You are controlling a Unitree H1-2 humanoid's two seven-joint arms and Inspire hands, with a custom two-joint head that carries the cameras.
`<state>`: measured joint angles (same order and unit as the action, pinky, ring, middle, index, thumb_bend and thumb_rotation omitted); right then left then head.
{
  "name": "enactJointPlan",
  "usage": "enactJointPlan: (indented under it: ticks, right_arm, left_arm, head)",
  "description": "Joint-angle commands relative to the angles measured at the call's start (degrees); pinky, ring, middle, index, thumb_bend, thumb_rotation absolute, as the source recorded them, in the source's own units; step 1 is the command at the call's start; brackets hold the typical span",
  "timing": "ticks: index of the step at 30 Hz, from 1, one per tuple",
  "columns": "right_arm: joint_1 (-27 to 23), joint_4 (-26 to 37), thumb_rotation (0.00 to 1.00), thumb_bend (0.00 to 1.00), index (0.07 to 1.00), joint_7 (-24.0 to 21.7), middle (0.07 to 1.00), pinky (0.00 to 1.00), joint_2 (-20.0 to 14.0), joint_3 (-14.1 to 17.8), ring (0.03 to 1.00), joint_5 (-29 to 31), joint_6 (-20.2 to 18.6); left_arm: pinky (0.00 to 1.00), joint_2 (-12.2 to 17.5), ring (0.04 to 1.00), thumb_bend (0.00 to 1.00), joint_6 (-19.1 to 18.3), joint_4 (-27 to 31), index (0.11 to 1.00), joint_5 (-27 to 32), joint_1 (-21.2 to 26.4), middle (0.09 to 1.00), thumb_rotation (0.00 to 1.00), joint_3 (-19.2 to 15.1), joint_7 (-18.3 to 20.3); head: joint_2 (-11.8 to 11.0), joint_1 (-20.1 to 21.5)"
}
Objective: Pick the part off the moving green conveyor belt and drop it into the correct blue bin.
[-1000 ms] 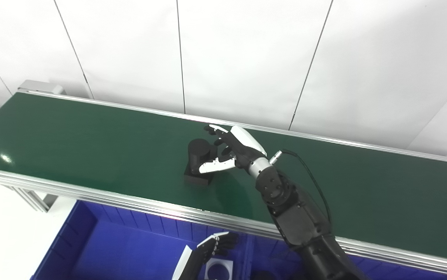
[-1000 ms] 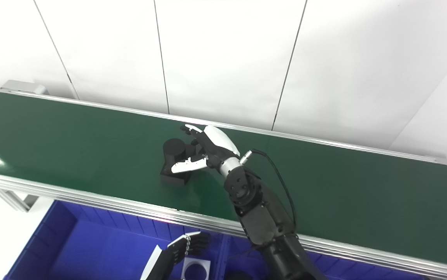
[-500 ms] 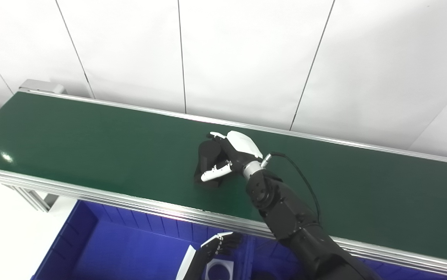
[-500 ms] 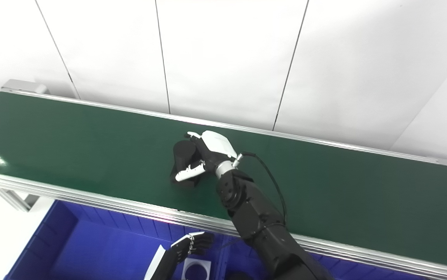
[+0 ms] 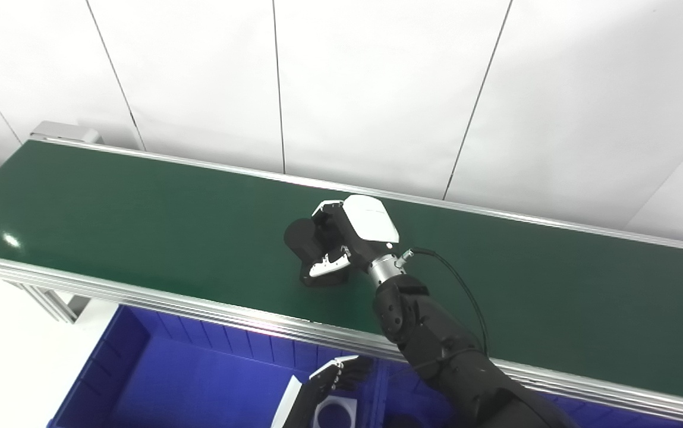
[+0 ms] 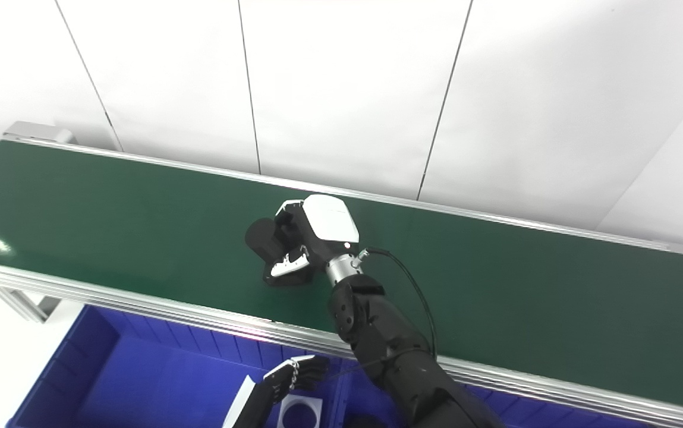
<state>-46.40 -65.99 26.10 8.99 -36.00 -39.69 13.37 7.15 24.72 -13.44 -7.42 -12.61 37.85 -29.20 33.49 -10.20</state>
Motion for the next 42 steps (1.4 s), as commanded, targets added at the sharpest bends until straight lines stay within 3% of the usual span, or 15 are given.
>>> enactJointPlan:
  ticks: [1, 7, 14, 20, 24, 34, 42]
  right_arm:
    - [-0.8, 0.6, 0.0, 0.51, 0.538, 1.8, 0.455, 0.44, 0.6, -0.5, 0.52, -1.4, 1.1]
    - [1.7, 5.9, 0.0, 0.51, 0.538, 4.3, 0.454, 0.45, -1.0, 1.1, 0.518, -0.7, 1.9]
    - [10.9, 25.4, 0.0, 0.51, 0.539, -0.4, 0.448, 0.44, -5.4, 6.2, 0.483, 1.9, -0.6]
    - [18.8, 39.1, 0.0, 0.51, 0.535, -3.0, 0.424, 0.3, -7.6, 10.4, 0.386, 2.7, -2.1]
    - [24.9, 48.6, 0.0, 0.51, 0.533, -5.0, 0.44, 0.34, -9.2, 13.4, 0.418, 3.8, -3.4]
    - [39.5, 71.8, 0.0, 0.51, 0.537, -12.8, 0.438, 0.34, -12.0, 19.2, 0.42, 6.7, -7.5]
    - [51.0, 82.8, 0.0, 0.51, 0.539, -18.0, 0.431, 0.32, -14.2, 21.6, 0.395, 6.9, -9.8]
  left_arm:
    - [0.69, 0.4, 0.73, 0.86, 2.2, 1.3, 0.748, -0.3, 0.4, 0.754, 0.31, 0.1, -0.3]
    - [0.7, 0.9, 0.737, 0.85, 2.2, 1.8, 0.752, 0.2, 0.3, 0.759, 0.31, -0.2, 0.4]
    - [0.75, 1.1, 0.744, 0.84, 2.2, 3.1, 0.758, 1.8, -0.8, 0.77, 0.31, -2.1, 3.9]
    - [0.76, 1.3, 0.732, 0.84, 2.2, 4.5, 0.761, 1.9, -2.0, 0.769, 0.32, -4.0, 5.5]
    - [0.76, 1.6, 0.734, 0.83, 2.2, 5.7, 0.766, 2.3, -2.9, 0.769, 0.32, -5.3, 7.2]
    - [0.74, 1.1, 0.75, 0.83, 2.2, 9.5, 0.779, 5.5, -5.1, 0.781, 0.31, -11.2, 15.1]
    - [0.74, 1.4, 0.742, 0.84, 2.2, 11.9, 0.764, 5.6, -5.5, 0.765, 0.34, -15.8, 19.4]
  head:
    - [0.1, 0.0]
    - [0.7, 0.8]
    - [1.8, 2.5]
    - [3.0, 4.1]
    - [3.9, 5.3]
    - [8.3, 10.3]
    - [12.4, 13.1]
